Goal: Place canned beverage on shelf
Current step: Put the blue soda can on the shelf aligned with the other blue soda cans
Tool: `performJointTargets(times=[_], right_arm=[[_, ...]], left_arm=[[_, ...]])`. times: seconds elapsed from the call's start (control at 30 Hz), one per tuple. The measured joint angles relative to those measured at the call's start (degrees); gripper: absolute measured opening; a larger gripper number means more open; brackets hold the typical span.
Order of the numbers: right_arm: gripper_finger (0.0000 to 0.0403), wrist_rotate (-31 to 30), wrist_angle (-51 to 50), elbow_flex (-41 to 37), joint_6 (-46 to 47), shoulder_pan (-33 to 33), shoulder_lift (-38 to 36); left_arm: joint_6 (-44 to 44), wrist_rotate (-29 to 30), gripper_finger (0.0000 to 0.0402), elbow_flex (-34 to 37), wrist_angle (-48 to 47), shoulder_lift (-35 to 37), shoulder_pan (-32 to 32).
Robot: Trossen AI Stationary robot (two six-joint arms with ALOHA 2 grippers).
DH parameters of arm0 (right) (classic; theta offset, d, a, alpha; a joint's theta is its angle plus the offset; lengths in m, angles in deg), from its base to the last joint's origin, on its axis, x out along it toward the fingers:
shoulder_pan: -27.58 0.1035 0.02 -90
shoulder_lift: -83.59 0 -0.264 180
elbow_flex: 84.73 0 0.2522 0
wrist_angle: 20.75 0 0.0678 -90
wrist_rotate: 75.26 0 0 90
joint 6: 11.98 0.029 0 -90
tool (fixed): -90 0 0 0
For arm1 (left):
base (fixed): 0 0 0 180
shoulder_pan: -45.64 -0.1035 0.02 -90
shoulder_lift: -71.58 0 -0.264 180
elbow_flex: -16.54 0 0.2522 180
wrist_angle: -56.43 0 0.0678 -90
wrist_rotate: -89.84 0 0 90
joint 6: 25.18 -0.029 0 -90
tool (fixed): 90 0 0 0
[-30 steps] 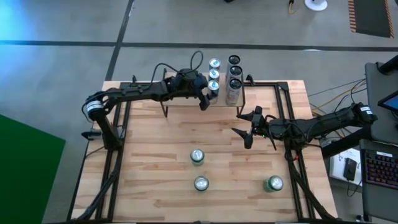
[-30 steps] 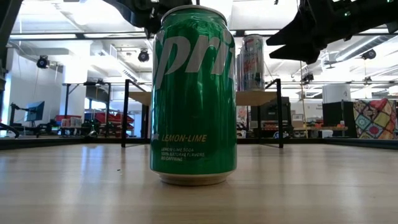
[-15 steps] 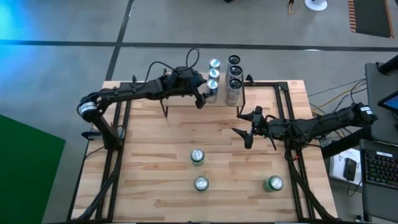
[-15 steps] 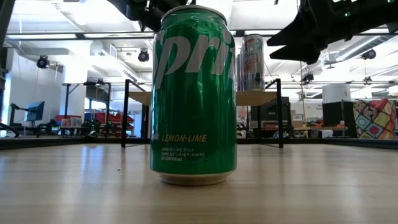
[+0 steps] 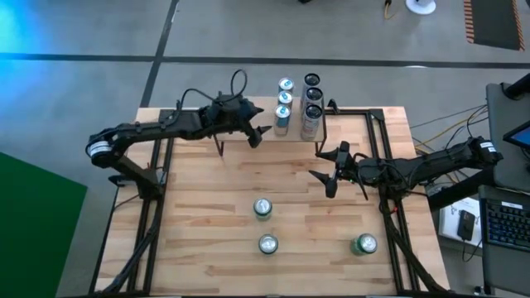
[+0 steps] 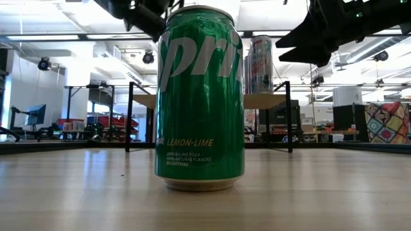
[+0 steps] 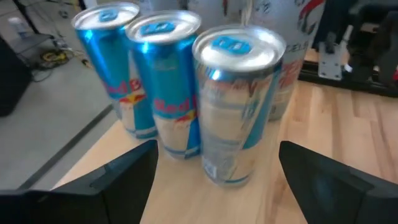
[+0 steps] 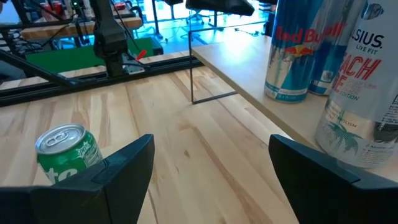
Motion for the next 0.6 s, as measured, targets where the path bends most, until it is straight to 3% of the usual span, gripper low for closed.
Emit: performJointTargets(times=[0.23,0.6], right_arm=[[0.0306,-1.36,0.27,0.15,-0.04,0.00,0.04],[0.0306,-1.38,1.82,0.26,-1.50,0.00,-0.02]], left_arm=[[1.83,5.30,0.0315,9.65,15.16,0.96,-0.67],[3.71,6.81,0.0286,9.39,20.93,-6.69,-1.73]])
